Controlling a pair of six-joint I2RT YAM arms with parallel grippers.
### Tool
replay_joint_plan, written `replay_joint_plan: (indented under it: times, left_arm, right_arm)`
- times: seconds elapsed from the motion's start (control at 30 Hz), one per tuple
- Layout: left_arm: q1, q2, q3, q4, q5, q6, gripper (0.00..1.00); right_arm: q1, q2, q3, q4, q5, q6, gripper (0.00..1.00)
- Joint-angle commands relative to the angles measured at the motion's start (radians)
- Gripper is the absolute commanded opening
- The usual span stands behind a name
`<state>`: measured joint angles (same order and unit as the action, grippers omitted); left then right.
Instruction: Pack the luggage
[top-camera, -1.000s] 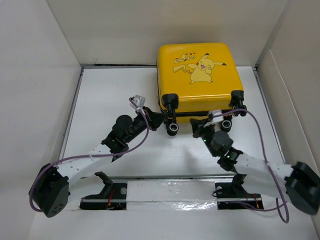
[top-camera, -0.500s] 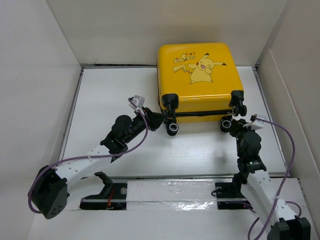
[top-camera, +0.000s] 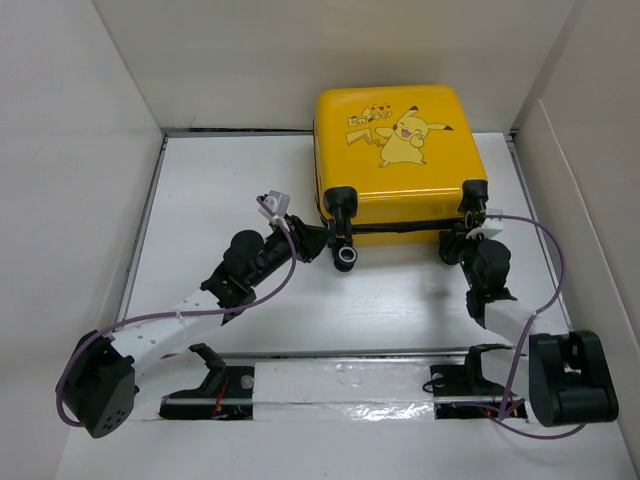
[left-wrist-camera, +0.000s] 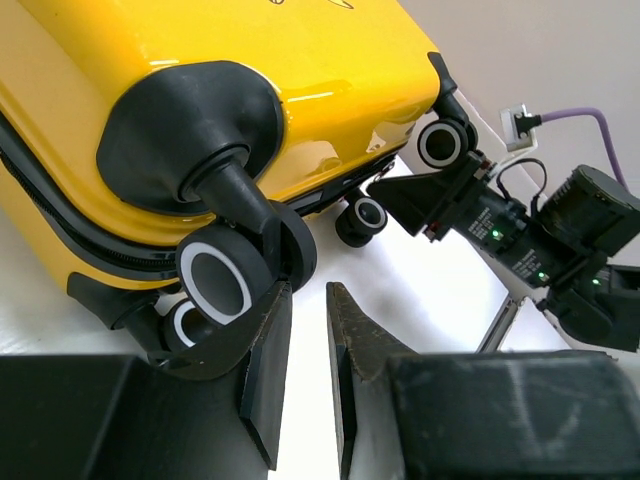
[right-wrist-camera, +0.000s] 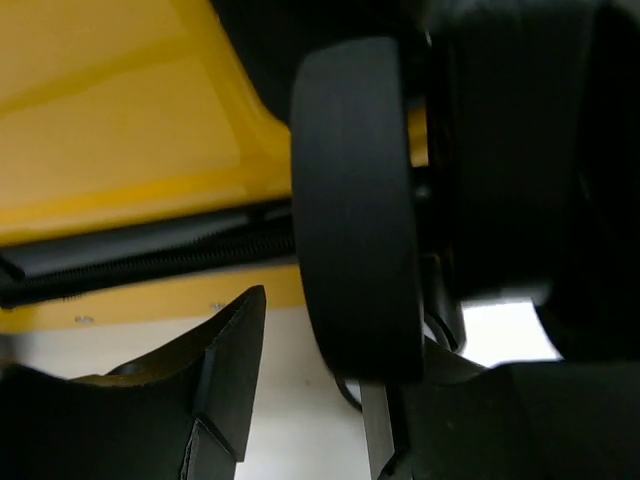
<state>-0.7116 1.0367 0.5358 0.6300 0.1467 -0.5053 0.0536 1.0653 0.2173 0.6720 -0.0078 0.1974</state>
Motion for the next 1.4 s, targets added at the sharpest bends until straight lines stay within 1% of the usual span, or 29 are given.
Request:
replay_joint_plan:
  times: [0.0,0.07,0.1,0.17,0.27,0.3,0.33,0.37,0.4,0.43,0.47,0.5,0.57,0.63,0.7,0.77,0.9,0.97,1.0,1.1,1.13,1.2,1.3,1.37]
  left_arm:
    - [0.003,-0.009,0.012,0.039,0.013,0.013,0.18]
    - [0.003,-0.012,0.01,0.039,0.011,0.013,0.18]
    - [0.003,-0.017,0.009,0.039,0.011,0.013,0.18]
    - [0.003,-0.02,0.007,0.039,0.01,0.014,0.18]
    - [0.003,-0.021,0.007,0.039,0.008,0.014,0.17]
    - [0.003,-0.021,0.006,0.039,0.008,0.014,0.17]
    - [0.003,-0.021,0.006,0.039,0.007,0.014,0.17]
    - [0.003,-0.02,0.006,0.039,0.005,0.016,0.16]
    - [0.003,-0.02,0.006,0.039,0.004,0.017,0.16]
    - [0.003,-0.021,0.007,0.036,0.004,0.019,0.15]
    - [0.003,-0.021,0.007,0.034,-0.001,0.019,0.15]
    - [0.003,-0.021,0.007,0.036,-0.002,0.019,0.15]
    - [0.003,-0.023,0.006,0.036,-0.001,0.017,0.15]
    - [0.003,-0.018,0.007,0.039,0.001,0.016,0.14]
    - [0.003,-0.017,0.007,0.042,0.01,0.014,0.14]
    - [0.003,-0.018,0.004,0.04,0.008,0.014,0.14]
    - [0.003,-0.029,0.003,0.036,-0.002,0.019,0.14]
    - [0.003,-0.027,0.003,0.037,-0.002,0.019,0.14]
    - [0.003,-0.024,0.003,0.037,-0.002,0.017,0.13]
    - [0.003,-0.02,0.004,0.039,0.002,0.016,0.13]
    - [0.003,-0.02,0.004,0.04,0.002,0.016,0.13]
    - [0.003,-0.02,0.004,0.042,0.002,0.016,0.13]
    - [0.003,-0.023,0.003,0.039,-0.001,0.016,0.13]
    - [0.003,-0.026,0.003,0.039,-0.002,0.016,0.13]
  right_arm:
    - [-0.005,0.073,0.053,0.263,0.003,0.002,0.46]
    - [-0.005,0.139,0.05,0.334,0.051,0.022,0.45]
    - [-0.005,0.157,0.047,0.398,0.06,0.027,0.45]
    - [-0.005,0.205,0.042,0.452,0.078,0.036,0.44]
    - [-0.005,0.263,0.039,0.57,0.097,0.036,0.4]
    - [-0.005,0.272,0.039,0.616,0.1,0.034,0.37]
    - [-0.005,0.271,0.042,0.603,0.098,0.034,0.37]
    - [-0.005,0.239,0.06,0.553,0.117,0.045,0.37]
    - [0.008,0.208,0.07,0.419,0.133,0.048,0.37]
    - [0.029,0.173,0.071,0.369,0.153,0.042,0.37]
    - [0.04,0.135,0.05,0.324,0.225,0.057,0.37]
    - [0.04,0.069,0.036,0.277,0.248,0.068,0.39]
    - [0.04,0.013,0.018,0.233,0.284,0.088,0.4]
    - [0.04,-0.033,0.013,0.189,0.299,0.096,0.45]
    - [0.031,-0.006,0.051,0.164,0.282,0.085,0.47]
    - [0.031,0.028,0.083,0.15,0.253,0.071,0.47]
    - [0.031,0.107,0.119,0.176,0.215,0.054,0.45]
    - [0.031,0.101,0.119,0.158,0.23,0.072,0.44]
    - [0.022,0.091,0.111,0.138,0.233,0.082,0.41]
    - [0.022,0.047,0.074,0.121,0.242,0.106,0.4]
    - [0.022,0.042,0.073,0.114,0.244,0.108,0.38]
    - [0.009,0.044,0.091,0.068,0.233,0.114,0.36]
    - [0.009,0.067,0.137,0.0,0.229,0.109,0.32]
    - [0.009,0.068,0.152,-0.034,0.229,0.111,0.32]
